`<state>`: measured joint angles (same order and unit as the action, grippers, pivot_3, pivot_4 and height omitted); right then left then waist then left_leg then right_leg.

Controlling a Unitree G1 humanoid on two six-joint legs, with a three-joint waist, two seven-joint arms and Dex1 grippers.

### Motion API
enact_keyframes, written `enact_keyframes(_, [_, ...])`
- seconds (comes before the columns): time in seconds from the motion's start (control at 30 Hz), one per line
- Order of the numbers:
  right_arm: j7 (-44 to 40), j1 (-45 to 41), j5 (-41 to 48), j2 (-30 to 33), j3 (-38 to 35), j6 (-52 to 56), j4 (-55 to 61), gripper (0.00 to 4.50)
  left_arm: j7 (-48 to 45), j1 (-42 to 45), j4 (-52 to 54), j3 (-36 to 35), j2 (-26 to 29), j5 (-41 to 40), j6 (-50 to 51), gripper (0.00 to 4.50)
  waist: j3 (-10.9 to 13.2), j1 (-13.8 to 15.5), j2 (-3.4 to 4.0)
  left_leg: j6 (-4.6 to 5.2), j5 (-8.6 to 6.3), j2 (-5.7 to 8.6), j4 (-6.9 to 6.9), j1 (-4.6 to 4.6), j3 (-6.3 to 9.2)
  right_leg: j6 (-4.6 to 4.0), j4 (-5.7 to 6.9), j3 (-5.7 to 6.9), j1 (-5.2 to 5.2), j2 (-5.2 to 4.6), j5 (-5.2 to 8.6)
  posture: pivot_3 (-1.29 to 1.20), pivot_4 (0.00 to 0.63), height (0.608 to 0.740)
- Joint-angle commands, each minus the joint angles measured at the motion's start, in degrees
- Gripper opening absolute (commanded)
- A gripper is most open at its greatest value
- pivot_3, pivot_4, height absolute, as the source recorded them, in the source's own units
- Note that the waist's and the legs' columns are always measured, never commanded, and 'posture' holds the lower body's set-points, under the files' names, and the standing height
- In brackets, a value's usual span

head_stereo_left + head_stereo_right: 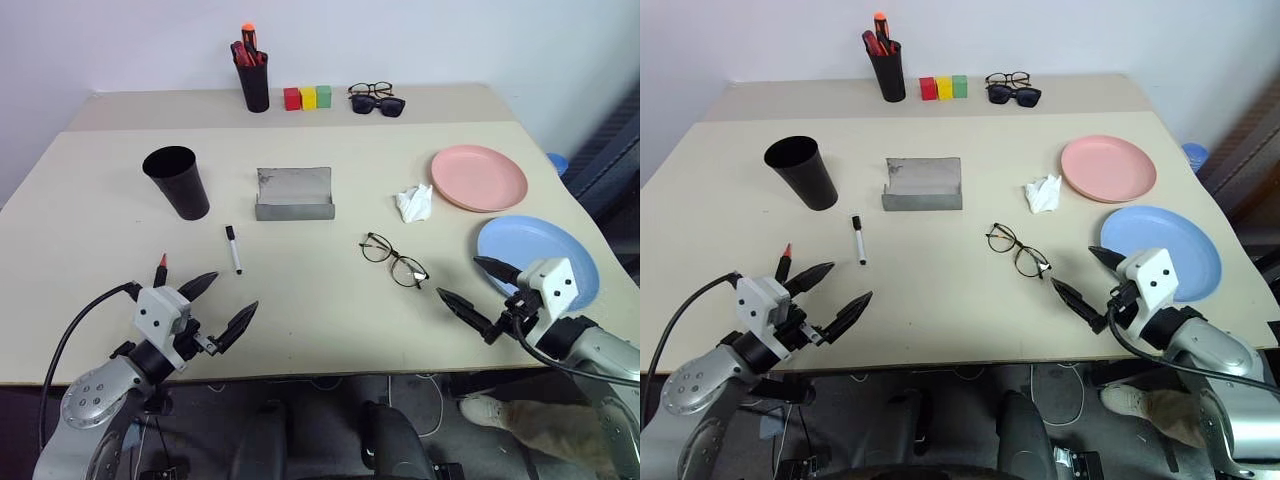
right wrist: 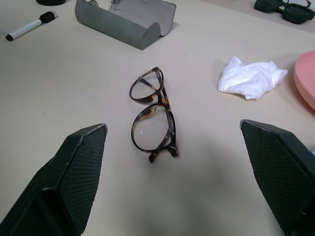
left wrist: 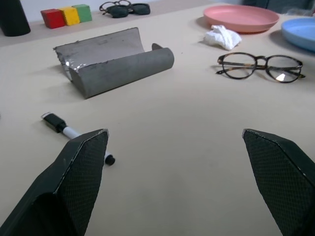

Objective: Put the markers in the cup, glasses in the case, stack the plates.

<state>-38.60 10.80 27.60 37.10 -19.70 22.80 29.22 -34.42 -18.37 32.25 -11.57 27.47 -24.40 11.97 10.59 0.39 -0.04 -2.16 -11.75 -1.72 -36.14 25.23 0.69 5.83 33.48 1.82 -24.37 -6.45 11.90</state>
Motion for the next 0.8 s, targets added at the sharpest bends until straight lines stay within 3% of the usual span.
enact_keyframes(0.03, [0.7, -1.2, 1.3, 1.2, -1.0, 1.6, 2.9, 4.42, 0.2, -0.2, 2.2, 0.0, -0.2, 0.1, -1.3, 4.50, 0.0, 0.1, -0.02, 0.00, 0.00, 0.00, 0.00, 0.00, -0.01, 0.00, -0.01, 0.00, 0.00, 0.00, 0.00, 0.00, 0.150, 0.740])
enact_keyframes(0.8, [-2.3, 2.5, -0.9, -0.7, -2.2, -4.8, -1.6, 4.42, -0.2, 3.6, -0.9, 1.2, -0.1, 1.4, -1.0, 4.50, 0.0, 0.3, -0.04, 0.16, 0.10, 0.00, -0.06, 0.02, -0.13, 0.00, 0.10, -0.03, -0.01, -0.03, -0.02, 0.00, 0.150, 0.740])
